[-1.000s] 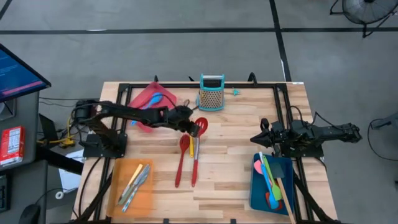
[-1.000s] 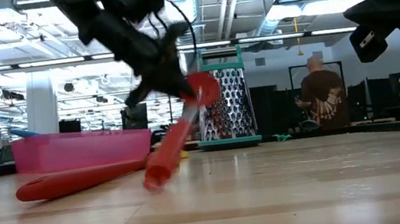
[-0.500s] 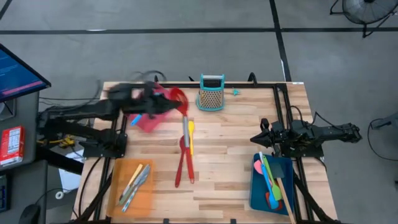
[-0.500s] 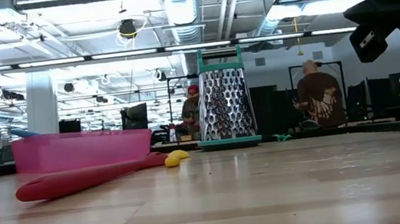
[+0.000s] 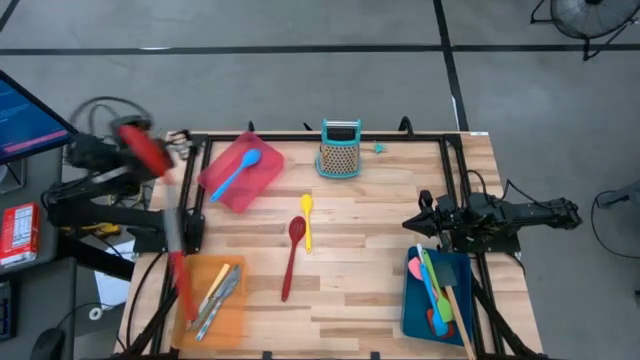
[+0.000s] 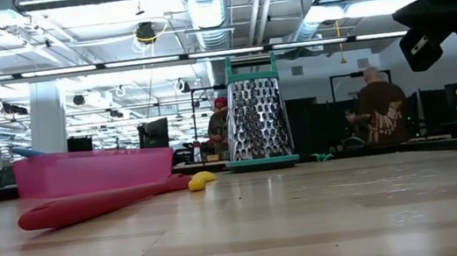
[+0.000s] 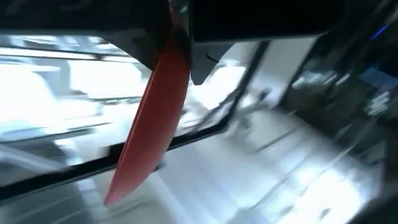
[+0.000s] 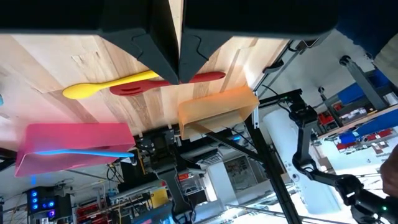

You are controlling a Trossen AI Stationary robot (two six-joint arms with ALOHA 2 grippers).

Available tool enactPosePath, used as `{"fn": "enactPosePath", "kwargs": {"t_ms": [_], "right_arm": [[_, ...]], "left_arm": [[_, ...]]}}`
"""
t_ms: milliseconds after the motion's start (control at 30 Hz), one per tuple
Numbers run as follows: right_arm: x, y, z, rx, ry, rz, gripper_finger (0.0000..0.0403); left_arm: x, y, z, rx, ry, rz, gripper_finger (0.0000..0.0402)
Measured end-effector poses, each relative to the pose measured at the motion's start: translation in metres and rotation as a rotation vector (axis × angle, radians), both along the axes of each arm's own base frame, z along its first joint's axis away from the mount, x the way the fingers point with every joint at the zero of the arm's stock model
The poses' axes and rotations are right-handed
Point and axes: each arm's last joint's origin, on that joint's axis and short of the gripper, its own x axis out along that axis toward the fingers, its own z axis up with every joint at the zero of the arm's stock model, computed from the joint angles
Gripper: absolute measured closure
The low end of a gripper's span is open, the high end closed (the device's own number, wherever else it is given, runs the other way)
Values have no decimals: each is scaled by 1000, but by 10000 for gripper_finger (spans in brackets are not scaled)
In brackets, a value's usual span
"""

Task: Pick & Place Kitchen Items
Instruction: Put the red silver slotted spoon into the red bin

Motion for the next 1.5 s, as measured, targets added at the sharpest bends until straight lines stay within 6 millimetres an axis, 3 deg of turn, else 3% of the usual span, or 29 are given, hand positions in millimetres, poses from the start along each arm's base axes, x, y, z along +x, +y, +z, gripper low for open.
{"fn": "enactPosePath", "kwargs": {"t_ms": [167,400,500,733,900,1133,1300,1500], "right_arm": [[0,0,0,0,0,0,393],[0,0,0,0,0,0,393],[0,0,0,0,0,0,393],[0,0,0,0,0,0,393],[0,0,0,0,0,0,393],[0,0,0,0,0,0,393],[0,0,0,0,0,0,393],[0,0,0,0,0,0,393]], "left_arm": [[-19,-5,10,90,-207,14,401],[-15,-5,10,118,-213,36,400],[-13,-2,10,81,-227,144,400],[4,15,7,-246,-167,641,400],[20,23,6,-515,-246,736,400],[16,23,9,-619,-379,636,400],[12,16,13,-547,-421,250,400],[4,1,39,-316,-484,76,400]]}}
